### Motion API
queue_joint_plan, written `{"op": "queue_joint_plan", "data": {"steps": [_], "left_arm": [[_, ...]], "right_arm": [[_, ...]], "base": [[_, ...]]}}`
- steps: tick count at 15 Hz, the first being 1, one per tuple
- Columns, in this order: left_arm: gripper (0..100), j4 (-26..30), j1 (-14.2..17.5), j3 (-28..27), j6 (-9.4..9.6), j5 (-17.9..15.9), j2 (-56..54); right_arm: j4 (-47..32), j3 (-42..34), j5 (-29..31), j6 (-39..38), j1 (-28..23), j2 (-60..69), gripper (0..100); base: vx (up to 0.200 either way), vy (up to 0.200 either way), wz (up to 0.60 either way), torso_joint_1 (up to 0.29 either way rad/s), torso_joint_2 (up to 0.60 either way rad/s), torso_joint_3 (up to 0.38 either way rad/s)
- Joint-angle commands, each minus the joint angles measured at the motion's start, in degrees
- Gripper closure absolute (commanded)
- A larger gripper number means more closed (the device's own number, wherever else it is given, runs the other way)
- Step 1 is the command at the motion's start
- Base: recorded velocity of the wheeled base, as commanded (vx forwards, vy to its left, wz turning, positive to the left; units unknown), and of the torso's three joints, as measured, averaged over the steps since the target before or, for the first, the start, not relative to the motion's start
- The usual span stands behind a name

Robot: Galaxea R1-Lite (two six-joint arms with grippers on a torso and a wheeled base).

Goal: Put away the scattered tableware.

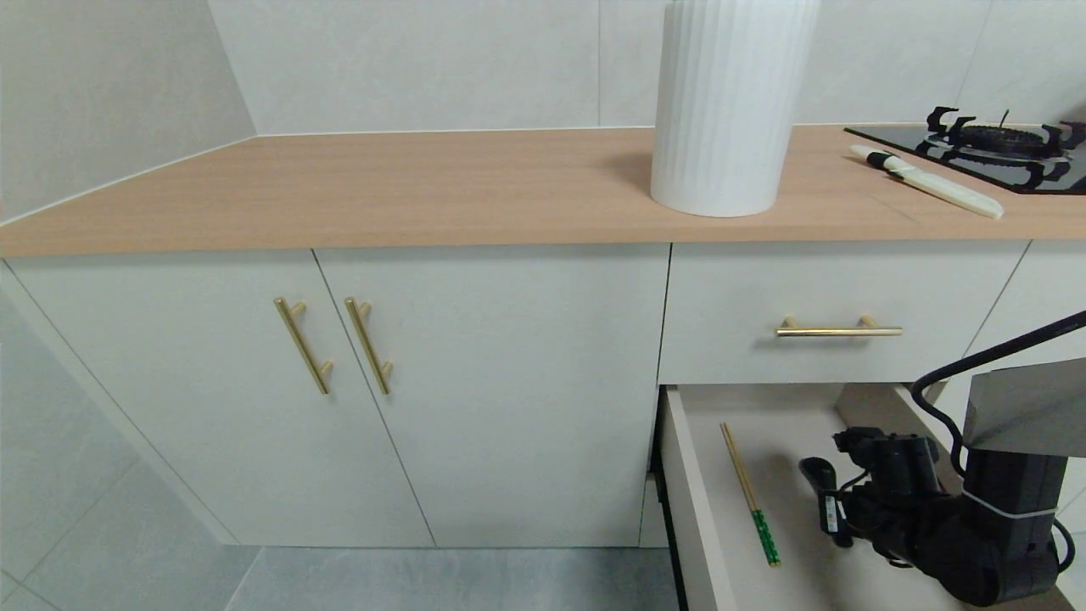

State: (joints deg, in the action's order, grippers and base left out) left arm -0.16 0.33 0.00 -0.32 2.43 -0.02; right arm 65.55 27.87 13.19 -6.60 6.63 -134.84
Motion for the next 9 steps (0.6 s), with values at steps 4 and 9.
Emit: {"op": "queue_joint_plan", "data": {"steps": [4, 9], "left_arm": [[0, -0.02, 0.02, 0.0, -0.03, 0.04, 0.02], [0, -0.02, 0.02, 0.0, -0.03, 0.04, 0.02]], "right_arm": [[0.02, -0.09, -0.01, -0.08, 0.05, 0.54, 0], [-1.48, -1.94, -0.09, -0.08, -0.74, 10.47, 0]], "base": [[0.0, 0.0, 0.0, 0.0, 0.0, 0.0], [0.0, 0.0, 0.0, 0.0, 0.0, 0.0]]}}
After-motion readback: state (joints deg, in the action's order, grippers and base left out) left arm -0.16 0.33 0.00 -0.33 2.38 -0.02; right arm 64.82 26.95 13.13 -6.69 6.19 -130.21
